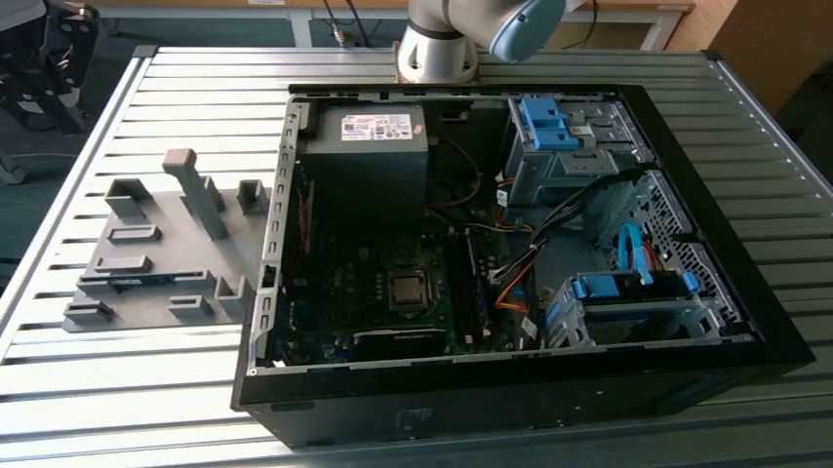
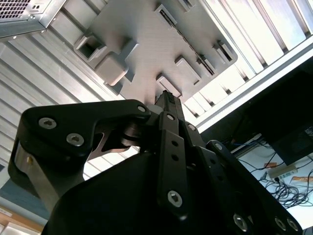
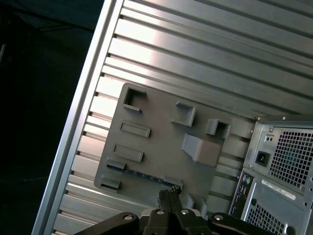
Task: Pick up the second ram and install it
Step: 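Pick up the second ram and move it above second insertion slot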
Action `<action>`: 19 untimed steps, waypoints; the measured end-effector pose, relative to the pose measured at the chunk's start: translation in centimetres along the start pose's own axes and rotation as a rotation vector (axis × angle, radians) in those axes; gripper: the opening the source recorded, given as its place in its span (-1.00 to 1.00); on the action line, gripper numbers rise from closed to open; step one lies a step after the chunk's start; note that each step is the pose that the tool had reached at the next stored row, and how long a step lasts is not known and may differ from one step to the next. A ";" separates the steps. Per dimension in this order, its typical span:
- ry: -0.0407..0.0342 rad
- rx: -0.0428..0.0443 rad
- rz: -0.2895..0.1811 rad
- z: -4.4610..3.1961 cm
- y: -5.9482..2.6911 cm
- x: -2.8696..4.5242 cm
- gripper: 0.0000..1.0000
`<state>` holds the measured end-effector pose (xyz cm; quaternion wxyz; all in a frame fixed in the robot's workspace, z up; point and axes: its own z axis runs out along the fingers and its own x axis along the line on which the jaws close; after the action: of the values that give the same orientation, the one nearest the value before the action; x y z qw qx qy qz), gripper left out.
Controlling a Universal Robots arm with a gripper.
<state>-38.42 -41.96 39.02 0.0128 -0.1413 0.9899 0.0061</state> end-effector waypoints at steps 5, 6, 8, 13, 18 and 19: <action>0.0000 -0.0001 -0.004 0.00 0.00 0.00 -0.79; 0.0000 -0.0001 -0.004 0.00 0.00 0.00 -0.79; 0.0001 -0.0002 -0.006 0.00 0.00 0.00 -0.79; 0.0001 -0.0003 -0.009 0.00 0.00 0.00 -0.79; 0.0001 -0.0003 -0.012 0.00 0.00 0.00 -0.79; 0.0001 -0.0004 -0.013 0.00 0.00 0.00 -0.79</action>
<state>-38.42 -41.96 39.02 0.0128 -0.1476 0.9889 0.0062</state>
